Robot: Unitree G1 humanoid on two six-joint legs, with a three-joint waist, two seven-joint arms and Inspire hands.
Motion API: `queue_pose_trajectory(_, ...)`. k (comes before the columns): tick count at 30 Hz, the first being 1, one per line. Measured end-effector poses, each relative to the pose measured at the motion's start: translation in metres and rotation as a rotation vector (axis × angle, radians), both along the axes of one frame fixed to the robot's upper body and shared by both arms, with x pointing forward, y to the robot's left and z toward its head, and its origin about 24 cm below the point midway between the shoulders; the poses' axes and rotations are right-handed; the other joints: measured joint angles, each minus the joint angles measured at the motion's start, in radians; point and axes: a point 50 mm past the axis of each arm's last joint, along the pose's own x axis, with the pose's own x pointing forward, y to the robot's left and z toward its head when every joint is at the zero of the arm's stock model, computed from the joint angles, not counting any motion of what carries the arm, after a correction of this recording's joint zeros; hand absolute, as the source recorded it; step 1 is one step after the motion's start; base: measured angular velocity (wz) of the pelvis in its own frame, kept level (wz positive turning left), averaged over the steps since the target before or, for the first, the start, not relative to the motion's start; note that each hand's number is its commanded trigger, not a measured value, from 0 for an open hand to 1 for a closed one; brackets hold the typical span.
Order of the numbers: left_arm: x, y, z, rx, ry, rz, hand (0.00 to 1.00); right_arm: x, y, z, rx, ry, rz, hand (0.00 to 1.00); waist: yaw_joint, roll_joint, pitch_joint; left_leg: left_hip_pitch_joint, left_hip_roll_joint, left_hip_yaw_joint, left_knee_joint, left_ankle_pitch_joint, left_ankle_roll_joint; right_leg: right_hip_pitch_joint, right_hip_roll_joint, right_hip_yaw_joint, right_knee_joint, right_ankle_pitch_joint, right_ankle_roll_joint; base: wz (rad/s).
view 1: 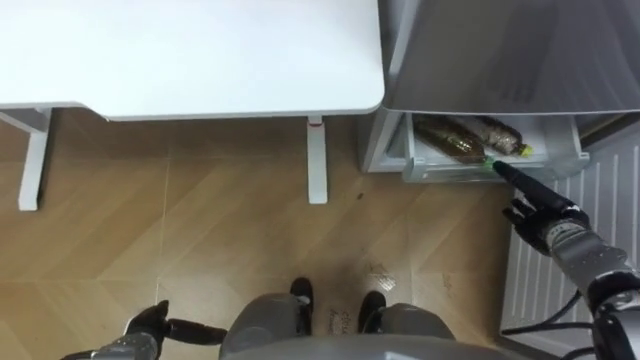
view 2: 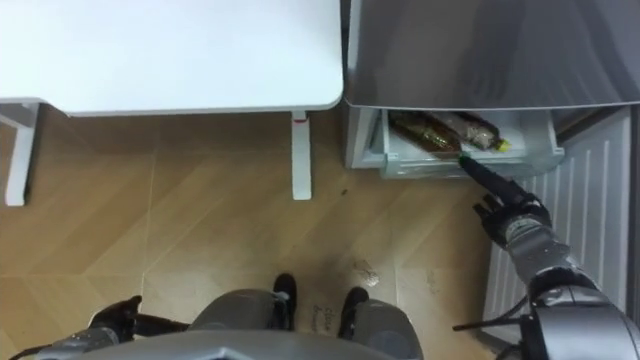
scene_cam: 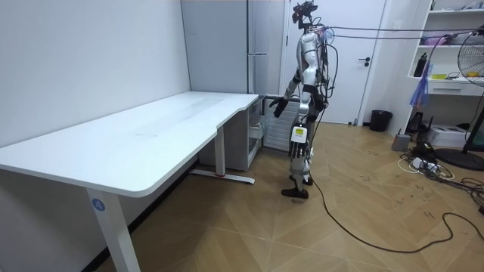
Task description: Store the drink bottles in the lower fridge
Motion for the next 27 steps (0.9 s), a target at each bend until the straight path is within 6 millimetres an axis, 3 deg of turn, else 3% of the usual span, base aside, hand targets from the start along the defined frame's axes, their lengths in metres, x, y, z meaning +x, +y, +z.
queue_pose_trajectory(16, 0.007, -0.002, 0.001, 0.0, -0.037, 0.002, 0.0, 0.004, 0.003, 0.0, -0.021, 0.023, -0.058, 0.0, 0.004, 0.002, 0.0016, -0.067, -0.001, -0.002, 0.018, 0.0, 0.0, -0.062, -0.002, -0.002, 0.021, -0.001, -0.001, 0.0)
queue_pose_trajectory(20, 0.014, -0.009, 0.0, -0.007, -0.056, 0.005, 0.0, 0.016, 0.008, 0.005, 0.014, -0.024, -0.089, 0.0, 0.004, 0.004, 0.0141, -0.11, -0.005, 0.001, 0.061, -0.002, 0.001, -0.112, -0.016, 0.002, 0.082, -0.021, -0.004, 0.01)
queue_pose_trajectory(23, 0.019, -0.012, 0.0, -0.018, -0.085, 0.017, 0.0, 0.022, 0.014, 0.006, 0.043, -0.056, -0.106, 0.0, 0.011, 0.005, 0.0207, -0.188, -0.006, -0.008, 0.176, -0.041, -0.003, -0.183, -0.019, 0.004, 0.189, -0.066, -0.012, 0.07)
queue_pose_trajectory(27, 0.019, -0.011, 0.0, -0.001, -0.084, 0.021, 0.0, 0.026, 0.011, 0.01, 0.04, -0.088, -0.134, 0.0, 0.053, 0.003, 0.0247, -0.341, 0.001, -0.014, 0.385, -0.125, -0.007, -0.336, -0.046, 0.008, 0.41, -0.162, -0.028, 0.05)
